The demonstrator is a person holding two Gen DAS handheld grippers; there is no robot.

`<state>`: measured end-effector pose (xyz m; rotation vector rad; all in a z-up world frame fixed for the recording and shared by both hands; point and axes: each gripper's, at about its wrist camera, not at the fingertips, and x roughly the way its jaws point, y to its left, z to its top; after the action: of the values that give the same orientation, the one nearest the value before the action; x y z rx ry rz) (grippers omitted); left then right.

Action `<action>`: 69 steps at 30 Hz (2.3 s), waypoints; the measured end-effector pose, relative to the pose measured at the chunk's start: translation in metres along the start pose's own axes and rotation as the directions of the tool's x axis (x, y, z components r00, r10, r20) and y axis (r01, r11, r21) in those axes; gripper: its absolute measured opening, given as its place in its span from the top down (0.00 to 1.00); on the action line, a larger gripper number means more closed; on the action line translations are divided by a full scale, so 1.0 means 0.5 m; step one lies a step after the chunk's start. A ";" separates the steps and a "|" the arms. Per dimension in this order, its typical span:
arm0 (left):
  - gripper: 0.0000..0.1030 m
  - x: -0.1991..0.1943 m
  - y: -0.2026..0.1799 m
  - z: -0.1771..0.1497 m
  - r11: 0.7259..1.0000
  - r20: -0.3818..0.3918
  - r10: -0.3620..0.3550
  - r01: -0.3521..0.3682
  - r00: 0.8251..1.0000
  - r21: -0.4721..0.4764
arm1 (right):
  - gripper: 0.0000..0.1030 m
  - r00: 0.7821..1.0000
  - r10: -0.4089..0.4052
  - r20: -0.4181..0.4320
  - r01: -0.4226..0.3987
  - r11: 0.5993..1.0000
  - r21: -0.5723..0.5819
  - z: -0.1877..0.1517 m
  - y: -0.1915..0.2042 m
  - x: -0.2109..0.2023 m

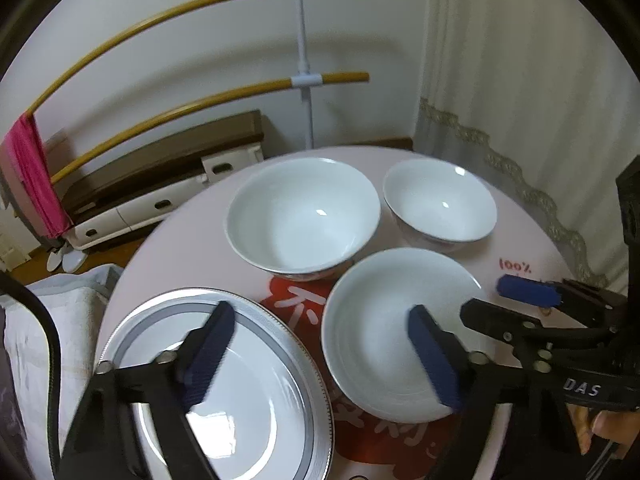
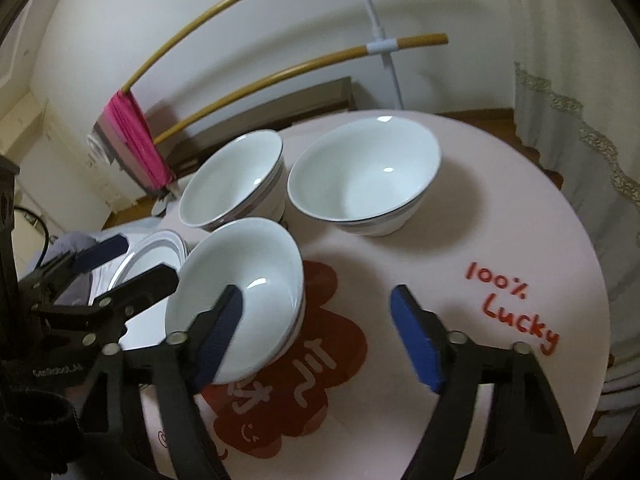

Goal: Organize plates and bowls
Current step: 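Close both tools on the rim of the white bowl beside the plates, then lift the held bowl with both tools and carry it over another bowl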

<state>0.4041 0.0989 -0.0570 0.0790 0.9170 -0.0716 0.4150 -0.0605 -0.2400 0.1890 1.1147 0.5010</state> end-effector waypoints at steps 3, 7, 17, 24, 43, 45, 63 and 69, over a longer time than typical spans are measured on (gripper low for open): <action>0.28 0.015 0.000 0.009 1.000 -0.029 -0.021 0.022 0.999 0.017 | 0.47 1.000 0.006 -0.026 -0.006 1.000 -0.007 0.001 0.004 0.011; 0.40 0.038 0.017 0.021 1.000 -0.067 -0.021 0.022 0.998 0.017 | 0.64 0.998 0.023 -0.057 -0.023 1.000 -0.009 -0.007 0.000 0.022; 0.80 0.045 0.007 0.028 0.996 -0.132 -0.061 0.070 0.989 0.062 | 0.86 0.996 0.064 -0.063 -0.064 0.998 0.000 -0.016 -0.011 0.014; 0.91 0.030 0.029 0.028 0.995 -0.124 -0.087 0.093 0.988 0.043 | 0.88 0.995 0.082 -0.054 -0.082 0.997 0.005 -0.024 -0.013 0.008; 0.91 -0.123 0.123 0.052 0.994 0.105 -0.098 0.103 0.990 -0.047 | 0.88 0.991 0.083 0.105 -0.072 0.992 -0.099 0.088 0.095 -0.074; 0.91 -0.114 0.138 0.052 0.992 0.113 -0.100 0.108 0.989 -0.064 | 0.88 0.991 0.069 0.117 -0.055 0.991 -0.120 0.108 0.111 -0.068; 0.90 0.036 0.197 0.080 0.981 0.047 -0.090 0.097 0.995 -0.170 | 0.88 0.997 -0.061 0.043 0.066 0.990 -0.127 0.188 0.120 0.108; 0.90 0.051 0.198 0.083 0.977 0.030 -0.097 0.101 0.995 -0.186 | 0.88 0.995 -0.094 0.039 0.099 0.984 -0.146 0.194 0.127 0.126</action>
<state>0.4618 0.1928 -0.0486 -0.1419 0.9023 -0.0779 0.5048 0.0349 -0.2241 0.0136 1.0454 0.4904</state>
